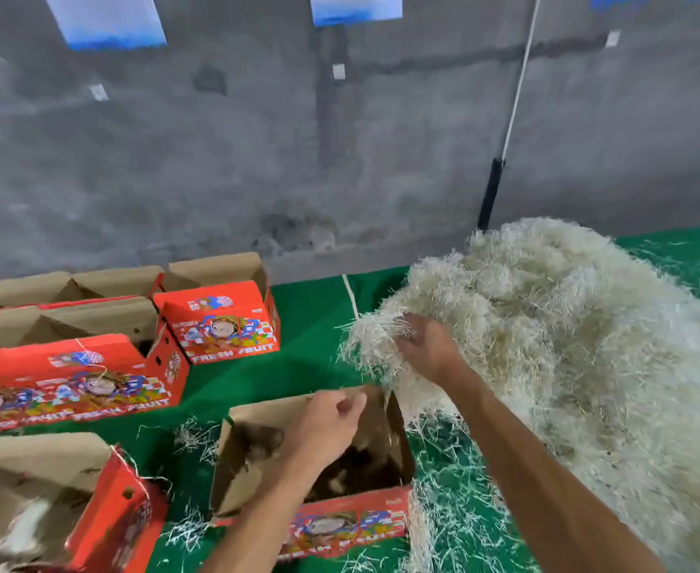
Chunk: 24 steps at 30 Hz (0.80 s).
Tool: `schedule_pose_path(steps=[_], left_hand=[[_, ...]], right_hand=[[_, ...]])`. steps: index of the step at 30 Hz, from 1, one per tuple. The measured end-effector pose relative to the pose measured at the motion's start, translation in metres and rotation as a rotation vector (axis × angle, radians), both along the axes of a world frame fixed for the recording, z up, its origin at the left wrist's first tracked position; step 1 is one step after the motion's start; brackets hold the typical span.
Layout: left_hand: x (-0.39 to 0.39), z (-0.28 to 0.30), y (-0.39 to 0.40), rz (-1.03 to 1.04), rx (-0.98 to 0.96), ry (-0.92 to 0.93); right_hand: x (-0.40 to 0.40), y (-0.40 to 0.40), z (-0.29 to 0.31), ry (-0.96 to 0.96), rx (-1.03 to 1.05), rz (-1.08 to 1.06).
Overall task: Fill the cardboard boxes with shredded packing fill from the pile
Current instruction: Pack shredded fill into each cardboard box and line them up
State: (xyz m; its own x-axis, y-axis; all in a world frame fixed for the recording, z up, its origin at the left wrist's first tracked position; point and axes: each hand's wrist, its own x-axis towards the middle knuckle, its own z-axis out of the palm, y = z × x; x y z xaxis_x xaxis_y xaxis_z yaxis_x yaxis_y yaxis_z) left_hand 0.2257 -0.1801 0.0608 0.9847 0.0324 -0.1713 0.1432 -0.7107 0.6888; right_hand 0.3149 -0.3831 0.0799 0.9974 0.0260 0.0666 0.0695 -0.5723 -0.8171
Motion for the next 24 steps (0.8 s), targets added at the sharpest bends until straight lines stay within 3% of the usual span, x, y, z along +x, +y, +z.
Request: schedule_pose_path(steps=[4,6,9,11,14,18,20,22,24], left_hand=[[-0.004,0.04,0.024,0.085,-0.305,-0.159],[-0.008,0.064,0.036,0.15,-0.627,-0.151],[-0.014,0.093,0.055,0.176,-1.175,0.008],[-0.022,0.1,0.071,0.136,-1.399,0.062],[-0.033,0.093,0.093,0.288,-1.474,0.031],[-0.037,0.061,0.113,0.421,-1.495,0.003],[-0.042,0.043,0.117,0.477,-1.489,0.058],[-0.045,0.021,0.114,0.456,-1.349,0.106],[-0.048,0.001,0.108,0.396,-1.021,0.111]], right_hand=[[0.003,0.023,0.094,-0.168,0.149,0.05],[-0.005,0.047,0.126,-0.188,0.194,0.097],[-0.041,0.088,0.147,-0.191,0.356,0.239],[-0.069,0.113,0.141,-0.18,0.371,0.385],[-0.109,0.145,0.105,-0.082,0.317,0.434],[-0.135,0.17,0.051,-0.117,0.52,0.109],[-0.143,0.179,0.033,-0.026,0.556,0.084],[-0.147,0.189,0.013,0.209,0.785,0.134],[-0.147,0.2,0.001,0.325,0.963,0.101]])
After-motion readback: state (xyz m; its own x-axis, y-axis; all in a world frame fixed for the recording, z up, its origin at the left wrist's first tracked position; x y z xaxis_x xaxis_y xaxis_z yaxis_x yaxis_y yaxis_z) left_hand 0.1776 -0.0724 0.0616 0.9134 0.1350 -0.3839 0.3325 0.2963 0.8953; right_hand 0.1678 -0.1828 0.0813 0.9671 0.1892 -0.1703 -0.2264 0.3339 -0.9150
